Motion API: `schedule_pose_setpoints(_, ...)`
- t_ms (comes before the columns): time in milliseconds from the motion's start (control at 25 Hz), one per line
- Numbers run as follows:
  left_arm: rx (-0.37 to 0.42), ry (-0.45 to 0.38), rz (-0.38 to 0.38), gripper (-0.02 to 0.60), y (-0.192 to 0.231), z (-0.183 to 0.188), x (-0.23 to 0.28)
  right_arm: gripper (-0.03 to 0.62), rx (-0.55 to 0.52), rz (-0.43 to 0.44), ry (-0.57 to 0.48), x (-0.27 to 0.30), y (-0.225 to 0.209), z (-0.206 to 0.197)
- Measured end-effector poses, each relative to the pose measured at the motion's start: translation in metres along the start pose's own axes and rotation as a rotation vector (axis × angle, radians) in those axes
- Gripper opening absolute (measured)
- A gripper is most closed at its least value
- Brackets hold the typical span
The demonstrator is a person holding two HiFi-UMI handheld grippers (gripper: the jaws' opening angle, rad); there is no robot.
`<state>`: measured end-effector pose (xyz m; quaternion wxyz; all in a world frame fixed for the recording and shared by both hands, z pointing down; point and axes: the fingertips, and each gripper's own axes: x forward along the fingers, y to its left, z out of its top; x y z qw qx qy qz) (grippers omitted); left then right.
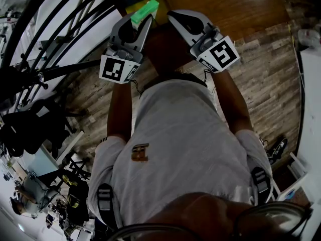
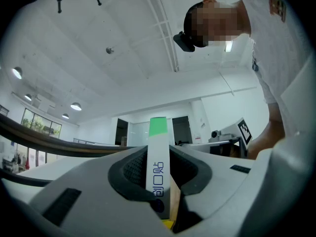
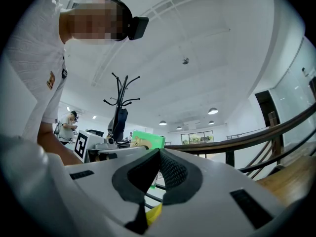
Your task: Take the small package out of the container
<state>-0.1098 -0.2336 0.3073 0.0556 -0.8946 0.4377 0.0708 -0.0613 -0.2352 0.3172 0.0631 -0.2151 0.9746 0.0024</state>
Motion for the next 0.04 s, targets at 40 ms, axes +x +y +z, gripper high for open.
schedule_pose_setpoints(40, 0.0, 0.0, 0.0, 0.106, -0.0003, 0.0002, -0.0001, 0.031, 0.0, 0.0, 0.001, -0.0001, 0.0001, 0.0001)
